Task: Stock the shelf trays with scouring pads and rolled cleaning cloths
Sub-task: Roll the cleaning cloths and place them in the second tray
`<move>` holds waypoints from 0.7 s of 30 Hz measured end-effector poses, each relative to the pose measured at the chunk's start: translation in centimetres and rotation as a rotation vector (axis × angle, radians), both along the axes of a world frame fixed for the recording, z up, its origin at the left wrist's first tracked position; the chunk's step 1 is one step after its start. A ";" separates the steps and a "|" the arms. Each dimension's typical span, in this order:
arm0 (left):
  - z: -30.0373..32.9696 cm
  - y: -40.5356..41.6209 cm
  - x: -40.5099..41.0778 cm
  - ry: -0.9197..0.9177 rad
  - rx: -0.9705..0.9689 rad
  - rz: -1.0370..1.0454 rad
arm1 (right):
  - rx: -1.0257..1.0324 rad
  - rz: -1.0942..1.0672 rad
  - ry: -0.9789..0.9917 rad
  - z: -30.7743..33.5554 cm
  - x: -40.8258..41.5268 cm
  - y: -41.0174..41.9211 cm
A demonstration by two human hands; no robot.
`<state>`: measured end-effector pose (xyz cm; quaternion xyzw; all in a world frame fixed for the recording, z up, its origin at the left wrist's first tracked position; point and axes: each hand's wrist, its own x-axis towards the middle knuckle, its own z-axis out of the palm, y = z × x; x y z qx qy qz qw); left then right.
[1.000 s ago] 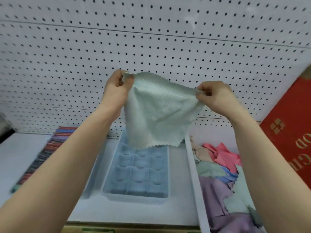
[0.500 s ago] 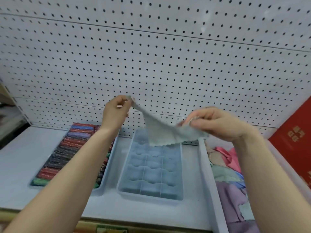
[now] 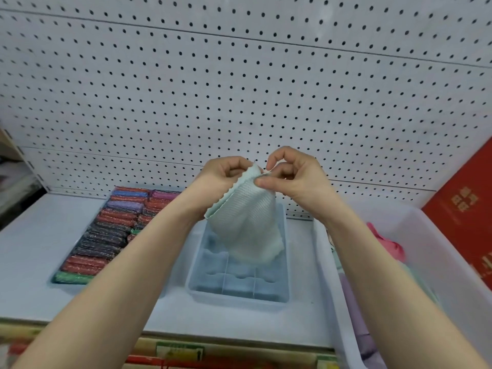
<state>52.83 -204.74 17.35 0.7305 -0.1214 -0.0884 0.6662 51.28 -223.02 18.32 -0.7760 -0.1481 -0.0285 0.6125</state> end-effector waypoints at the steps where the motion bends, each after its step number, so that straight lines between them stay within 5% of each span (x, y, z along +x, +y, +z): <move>1: 0.0 0.0 0.1 0.015 -0.006 0.017 | -0.001 -0.005 -0.004 -0.1 0.0 0.0; 7: -0.4 0.4 0.1 0.044 0.107 -0.018 | -0.093 0.025 -0.029 -0.1 0.2 -0.3; 11: -0.6 0.7 -0.7 0.144 -0.019 -0.037 | -0.060 -0.097 -0.049 -0.1 0.5 -1.0; 16: -1.9 1.2 -0.8 -0.108 0.237 0.003 | -0.065 -0.176 -0.057 0.0 0.8 -1.9; 21: -1.8 1.3 -0.1 -0.190 0.162 0.227 | -0.091 -0.167 -0.027 0.1 0.9 -3.1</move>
